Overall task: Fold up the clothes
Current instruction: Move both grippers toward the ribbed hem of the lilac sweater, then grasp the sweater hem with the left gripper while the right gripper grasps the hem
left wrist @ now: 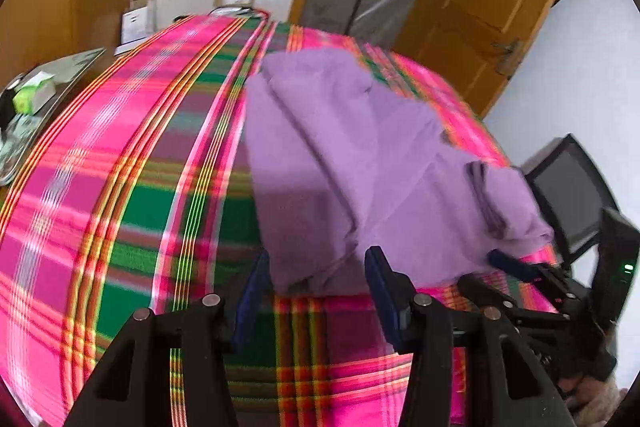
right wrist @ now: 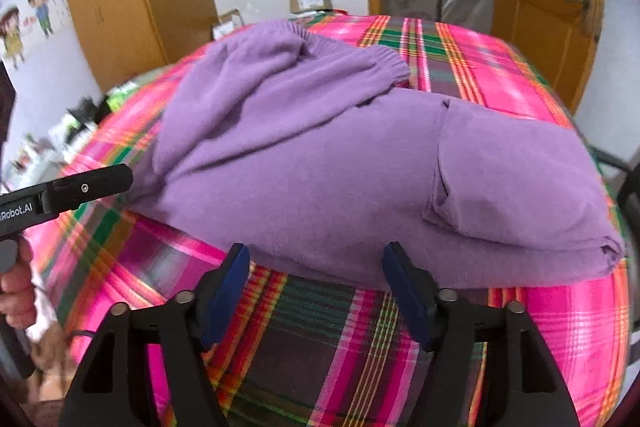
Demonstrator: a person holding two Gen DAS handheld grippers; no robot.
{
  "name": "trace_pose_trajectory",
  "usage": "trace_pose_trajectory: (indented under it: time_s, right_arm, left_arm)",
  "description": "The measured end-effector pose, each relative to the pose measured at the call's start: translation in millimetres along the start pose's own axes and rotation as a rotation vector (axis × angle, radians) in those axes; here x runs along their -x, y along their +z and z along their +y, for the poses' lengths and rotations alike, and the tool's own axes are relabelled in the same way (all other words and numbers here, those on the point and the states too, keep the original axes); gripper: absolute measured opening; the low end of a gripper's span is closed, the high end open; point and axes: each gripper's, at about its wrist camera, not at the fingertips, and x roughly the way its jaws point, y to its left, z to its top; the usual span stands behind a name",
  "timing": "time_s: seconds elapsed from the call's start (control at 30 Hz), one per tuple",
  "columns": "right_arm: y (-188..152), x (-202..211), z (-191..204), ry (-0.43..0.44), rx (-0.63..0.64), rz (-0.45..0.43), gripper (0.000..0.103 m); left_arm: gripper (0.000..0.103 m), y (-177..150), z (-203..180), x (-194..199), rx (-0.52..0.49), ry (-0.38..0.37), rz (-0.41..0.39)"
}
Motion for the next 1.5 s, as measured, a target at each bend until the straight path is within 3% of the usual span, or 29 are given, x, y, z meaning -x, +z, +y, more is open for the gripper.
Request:
trace_pose_trajectory:
  time_s: [0.17, 0.3, 0.43, 0.63, 0.8, 1.23, 1.3, 1.37, 1.4, 1.47, 1.5]
  right_arm:
    - [23.7, 2.9, -13.0, 0.042, -0.008, -0.006, 0.05]
    - [55.8, 2.5, -34.8, 0.103, -0.076, -0.027, 0.05]
    - [79.2, -6.6, -52.9, 0.134, -0.149, -0.021, 0.05]
    - [98.3, -32.0, -61.7, 0.192, -0.175, 0.013, 0.05]
    - [115.9, -62.3, -67.0, 0.126, -0.174, 0.039, 0.05]
    - [135.1, -100.4, -65.2, 0.176, -0.198, 0.076, 0.053]
    - [138.0, -103.0, -64.2, 0.182, -0.191, 0.073, 0.047]
    - [142.2, -106.7, -62.1, 0.171, -0.174, 0.075, 0.025]
    - [144.0, -107.6, -61.2, 0.175, -0.164, 0.074, 0.021]
    - [148.7, -107.0, -58.4, 0.184, -0.154, 0.067, 0.008]
    - [151.7, -105.2, -56.1, 0.184, -0.144, 0.057, 0.008]
  left_arm:
    - [0.05, 29.7, 7.4, -0.5, 0.007, -0.031, 0.007]
    - [0.05, 59.6, 15.6, -15.2, 0.036, -0.037, 0.044]
    - [0.05, 83.6, 23.2, -31.6, 0.074, -0.088, 0.077]
    - [0.05, 102.6, 35.4, -50.7, 0.124, -0.076, 0.112]
    - [0.05, 113.2, 40.6, -69.6, 0.132, -0.016, 0.154]
    - [0.05, 129.4, 51.1, -100.6, 0.223, -0.102, 0.23]
    - [0.05, 133.2, 51.9, -104.7, 0.245, -0.128, 0.228]
    - [0.048, 135.1, 53.5, -108.8, 0.268, -0.15, 0.226]
    - [0.046, 135.3, 55.2, -109.1, 0.281, -0.159, 0.224]
    - [0.031, 135.8, 59.4, -109.3, 0.306, -0.176, 0.217]
    - [0.025, 135.5, 62.1, -107.0, 0.309, -0.18, 0.207]
